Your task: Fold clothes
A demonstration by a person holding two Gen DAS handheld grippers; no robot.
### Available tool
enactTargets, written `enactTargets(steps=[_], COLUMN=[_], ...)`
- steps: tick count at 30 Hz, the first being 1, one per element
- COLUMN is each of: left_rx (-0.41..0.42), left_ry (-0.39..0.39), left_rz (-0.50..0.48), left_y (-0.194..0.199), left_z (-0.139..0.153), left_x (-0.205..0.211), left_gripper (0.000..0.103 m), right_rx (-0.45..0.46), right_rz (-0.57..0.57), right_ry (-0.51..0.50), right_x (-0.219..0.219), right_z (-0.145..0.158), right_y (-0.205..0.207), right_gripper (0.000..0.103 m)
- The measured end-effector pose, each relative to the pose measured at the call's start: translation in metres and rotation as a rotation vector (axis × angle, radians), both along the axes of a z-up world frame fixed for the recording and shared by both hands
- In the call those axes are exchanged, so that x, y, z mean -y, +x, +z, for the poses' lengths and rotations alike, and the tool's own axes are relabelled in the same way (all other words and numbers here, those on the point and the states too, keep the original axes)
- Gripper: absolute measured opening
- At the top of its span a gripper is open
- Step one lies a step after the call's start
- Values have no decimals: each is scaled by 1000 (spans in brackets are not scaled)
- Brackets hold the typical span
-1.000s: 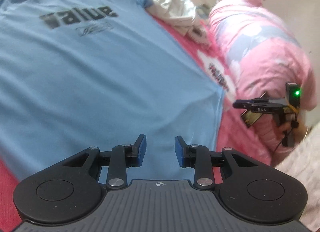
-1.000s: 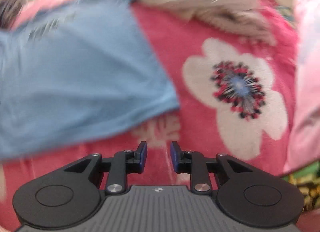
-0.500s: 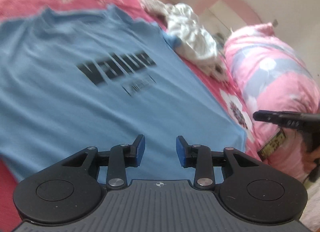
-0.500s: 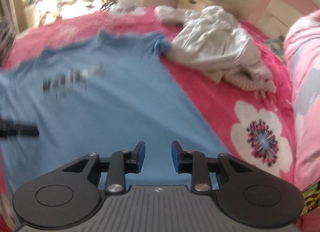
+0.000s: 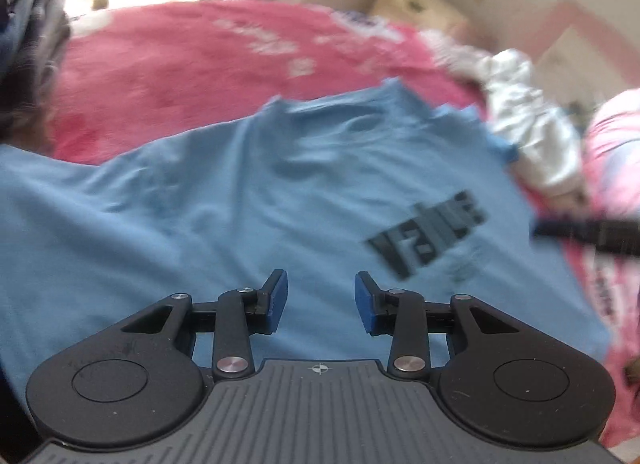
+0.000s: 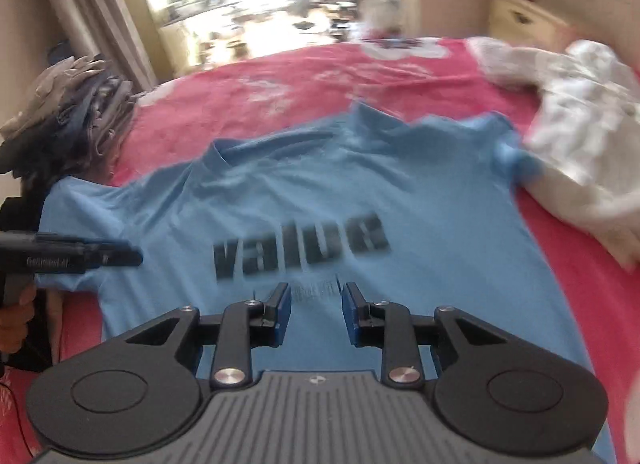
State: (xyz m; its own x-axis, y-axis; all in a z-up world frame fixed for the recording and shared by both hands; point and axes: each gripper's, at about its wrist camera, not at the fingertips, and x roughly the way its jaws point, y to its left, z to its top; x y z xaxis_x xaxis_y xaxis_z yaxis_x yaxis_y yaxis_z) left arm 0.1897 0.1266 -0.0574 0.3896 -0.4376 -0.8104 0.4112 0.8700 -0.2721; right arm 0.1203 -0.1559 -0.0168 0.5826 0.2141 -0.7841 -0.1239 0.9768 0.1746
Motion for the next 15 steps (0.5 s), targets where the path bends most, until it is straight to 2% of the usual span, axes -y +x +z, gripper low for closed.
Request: enactTargets(steps=[3,6,10,15], left_rx=[0,0,44,218], left_ry=[128,253,314,322], left_rz=[35,71,161,187], left_y=[15,29,56,67], left_z=[4,8,7,-10], left_x=[2,4,1,1], left_gripper=[37,37,37,37], right_rx=[39,-5,-128,-73], right_rz=[210,374,424,533], right_ry=[46,94,207,116], right_x=[-17,-43,-73,-103], right_z=[13,20,2,-41], right_y=[64,125,187,208], right_gripper=[32,32,34,35])
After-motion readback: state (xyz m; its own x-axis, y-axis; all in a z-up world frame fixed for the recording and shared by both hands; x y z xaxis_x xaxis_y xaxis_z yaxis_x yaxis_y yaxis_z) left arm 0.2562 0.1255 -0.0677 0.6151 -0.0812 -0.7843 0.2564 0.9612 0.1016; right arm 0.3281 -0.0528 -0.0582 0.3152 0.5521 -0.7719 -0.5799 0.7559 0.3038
